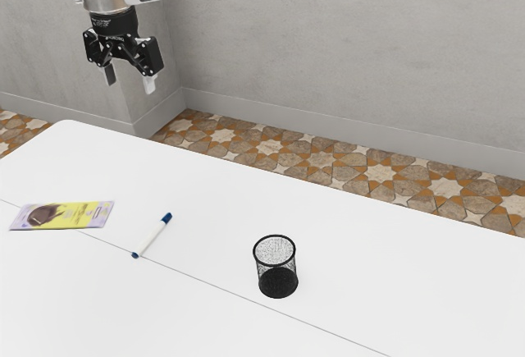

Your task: Put the marker into the pen holder.

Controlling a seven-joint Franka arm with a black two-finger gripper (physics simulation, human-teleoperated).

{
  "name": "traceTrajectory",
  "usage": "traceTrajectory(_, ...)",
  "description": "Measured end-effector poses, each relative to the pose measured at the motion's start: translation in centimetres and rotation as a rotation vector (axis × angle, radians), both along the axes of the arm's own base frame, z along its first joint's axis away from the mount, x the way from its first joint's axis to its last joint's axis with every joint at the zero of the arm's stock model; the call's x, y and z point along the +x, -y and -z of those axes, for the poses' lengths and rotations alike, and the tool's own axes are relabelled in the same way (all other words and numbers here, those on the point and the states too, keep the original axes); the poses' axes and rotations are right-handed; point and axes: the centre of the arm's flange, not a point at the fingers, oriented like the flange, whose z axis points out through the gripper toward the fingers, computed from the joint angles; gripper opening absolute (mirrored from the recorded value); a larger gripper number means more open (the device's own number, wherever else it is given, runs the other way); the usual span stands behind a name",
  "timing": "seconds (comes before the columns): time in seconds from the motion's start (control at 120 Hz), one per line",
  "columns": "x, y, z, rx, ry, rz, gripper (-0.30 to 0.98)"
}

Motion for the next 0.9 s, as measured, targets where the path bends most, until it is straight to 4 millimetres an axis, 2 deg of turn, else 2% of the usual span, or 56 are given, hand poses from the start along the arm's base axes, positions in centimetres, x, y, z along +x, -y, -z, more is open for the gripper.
traceTrajectory(0.325,0.0,0.2,-0.1,0.006,0.002,0.001,0.69)
traceTrajectory(0.383,0.1,1.5,-0.2,0.029,0.007,0.027,0.69)
traceTrajectory(0.467,0.1,5.0,0.7,0.048,-0.008,0.089,0.69)
traceTrajectory(0.5,0.0,6.2,3.2,0.059,-0.047,0.113,0.69)
traceTrajectory(0.517,-0.1,6.7,5.2,0.064,-0.077,0.123,0.69)
traceTrajectory(0.558,-0.7,7.0,11.3,0.07,-0.157,0.138,0.69)
traceTrajectory(0.592,-1.3,6.5,16.4,0.066,-0.215,0.132,0.68)
traceTrajectory(0.633,-1.5,4.3,21.6,0.052,-0.262,0.09,0.68)
traceTrajectory(0.675,-1.2,-0.3,25.6,0.024,-0.282,-0.001,0.68)
traceTrajectory(0.708,-1.2,-3.7,27.8,0.003,-0.282,-0.069,0.68)
traceTrajectory(0.75,-0.9,-5.8,29.1,-0.012,-0.262,-0.109,0.69)
traceTrajectory(0.808,0.0,-6.5,29.8,-0.023,-0.225,-0.123,0.69)
traceTrajectory(0.9,2.3,-6.6,31.8,-0.043,-0.186,-0.128,0.69)
